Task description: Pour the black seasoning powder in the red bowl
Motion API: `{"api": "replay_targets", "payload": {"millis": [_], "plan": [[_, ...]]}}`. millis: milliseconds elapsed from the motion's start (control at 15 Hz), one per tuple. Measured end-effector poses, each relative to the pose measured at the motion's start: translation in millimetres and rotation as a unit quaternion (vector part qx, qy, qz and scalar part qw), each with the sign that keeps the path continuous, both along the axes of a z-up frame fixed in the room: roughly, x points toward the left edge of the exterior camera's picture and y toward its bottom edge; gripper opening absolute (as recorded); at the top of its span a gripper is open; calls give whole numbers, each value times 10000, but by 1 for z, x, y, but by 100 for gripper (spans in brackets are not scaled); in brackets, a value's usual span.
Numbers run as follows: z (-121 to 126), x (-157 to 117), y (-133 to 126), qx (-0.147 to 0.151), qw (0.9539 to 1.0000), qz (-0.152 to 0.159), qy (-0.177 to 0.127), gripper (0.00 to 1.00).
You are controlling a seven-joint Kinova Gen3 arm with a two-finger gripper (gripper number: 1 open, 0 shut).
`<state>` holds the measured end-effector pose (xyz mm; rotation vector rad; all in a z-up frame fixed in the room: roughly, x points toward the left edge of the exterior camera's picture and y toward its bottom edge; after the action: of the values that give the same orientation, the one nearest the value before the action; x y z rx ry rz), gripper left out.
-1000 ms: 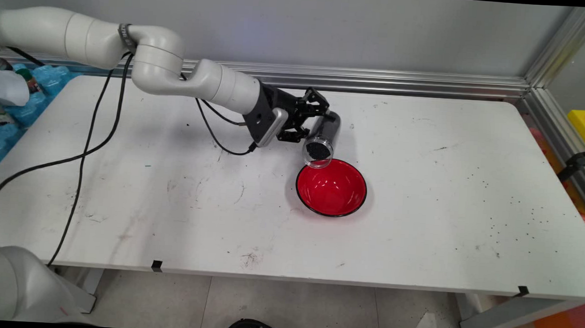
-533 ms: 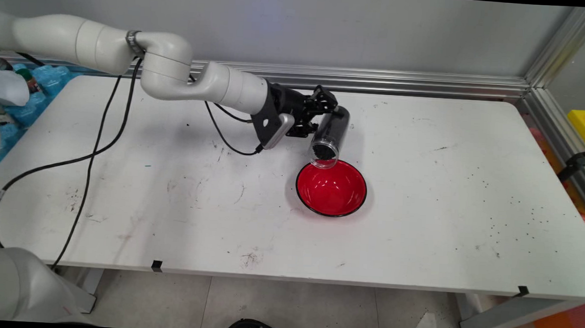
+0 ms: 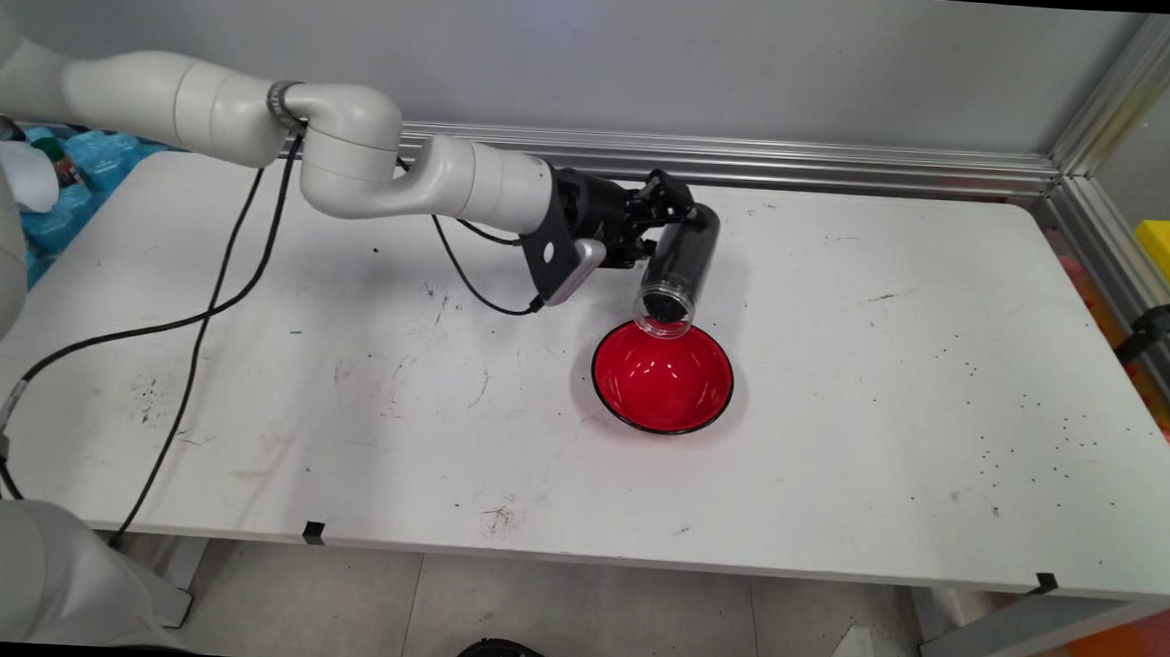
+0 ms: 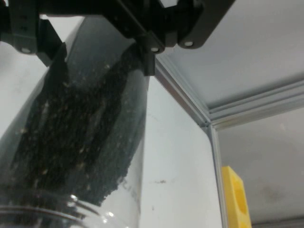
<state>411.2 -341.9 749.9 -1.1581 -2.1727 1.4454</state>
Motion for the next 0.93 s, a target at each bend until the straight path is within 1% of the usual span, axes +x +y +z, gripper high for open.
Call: {"api": "replay_targets", "payload": {"millis": [133, 533, 733, 933], "plan": [[-1, -4, 0, -172, 9998, -12, -39, 0], [-5, -12, 0, -545, 9983, -79, -208, 0], [-6, -15, 3, -798, 9960, -192, -339, 0], [-6, -17, 7, -1059, 9928, -304, -472, 0]]}}
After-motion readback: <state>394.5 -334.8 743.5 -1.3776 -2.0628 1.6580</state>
